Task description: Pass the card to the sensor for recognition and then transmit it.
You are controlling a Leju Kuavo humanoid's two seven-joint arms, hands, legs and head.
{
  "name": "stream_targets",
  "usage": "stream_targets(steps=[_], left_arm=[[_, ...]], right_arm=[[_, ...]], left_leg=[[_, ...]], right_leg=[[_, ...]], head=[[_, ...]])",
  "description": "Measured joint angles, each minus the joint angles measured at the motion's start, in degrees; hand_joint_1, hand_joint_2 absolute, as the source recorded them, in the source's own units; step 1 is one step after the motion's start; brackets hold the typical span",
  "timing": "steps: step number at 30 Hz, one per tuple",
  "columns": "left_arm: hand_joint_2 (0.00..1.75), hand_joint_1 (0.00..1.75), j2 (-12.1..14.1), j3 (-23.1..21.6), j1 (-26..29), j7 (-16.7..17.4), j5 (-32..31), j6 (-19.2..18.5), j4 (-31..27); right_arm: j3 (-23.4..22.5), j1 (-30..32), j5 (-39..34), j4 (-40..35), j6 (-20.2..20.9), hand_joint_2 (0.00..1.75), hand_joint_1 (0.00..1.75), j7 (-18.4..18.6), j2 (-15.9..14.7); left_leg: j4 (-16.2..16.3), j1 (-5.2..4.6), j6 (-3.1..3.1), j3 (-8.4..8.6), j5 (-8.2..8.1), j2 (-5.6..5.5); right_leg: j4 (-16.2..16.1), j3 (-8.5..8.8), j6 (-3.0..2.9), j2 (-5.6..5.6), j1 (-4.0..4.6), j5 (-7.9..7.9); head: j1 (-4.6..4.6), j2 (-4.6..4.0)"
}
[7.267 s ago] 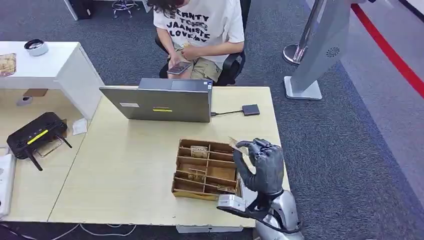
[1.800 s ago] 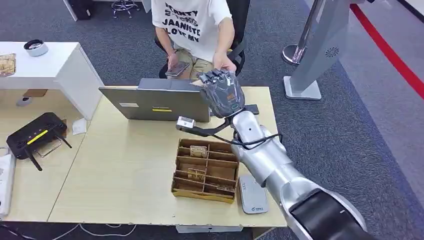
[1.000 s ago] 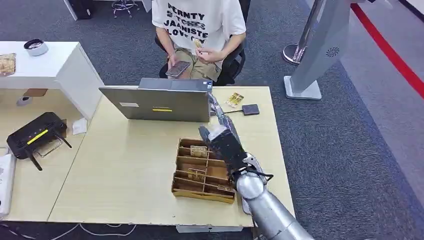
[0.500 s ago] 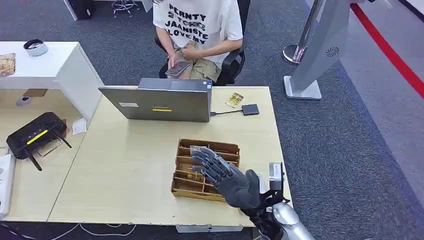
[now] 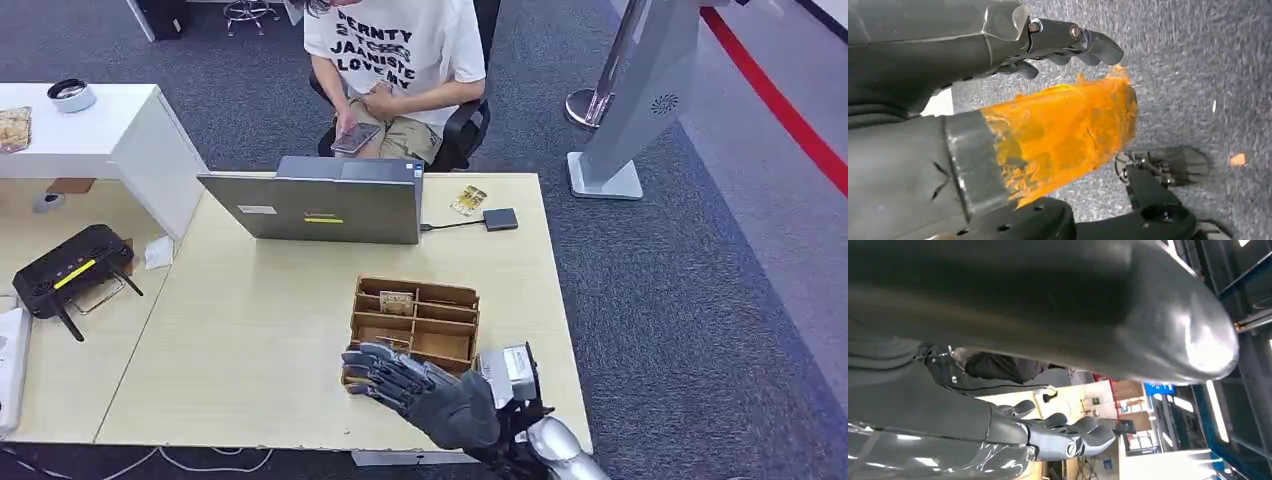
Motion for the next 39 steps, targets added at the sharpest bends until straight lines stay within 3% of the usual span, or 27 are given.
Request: stream_targets(steps=[12, 39], left_arm=[[0.00, 0.00, -0.11, -0.02, -0.03, -0.17, 0.77, 0.44, 0.00], [0.00, 0.00, -0.09, -0.07, 0.02, 0.04, 1.23, 0.61, 0.00]], right_arm=[[2.76, -1.33, 0.13, 1.20, -0.07, 0.00, 0.00, -0.42, -0.55], [4.49, -2.86, 0.11, 1.99, -0.50, 0.00, 0.00, -0.44, -1.44]], left_leg=[[0.00, 0.02, 0.00, -0.01, 0.00, 0.01], [0.00, 0.02, 0.00, -0.02, 0.00, 0.00]], right_leg=[[0.00, -0.01, 0.00, 0.00, -0.01, 0.00], [0.00, -0.01, 0.01, 0.00, -0.01, 0.00]], head=[[0.00, 0.00], [0.00, 0.00]])
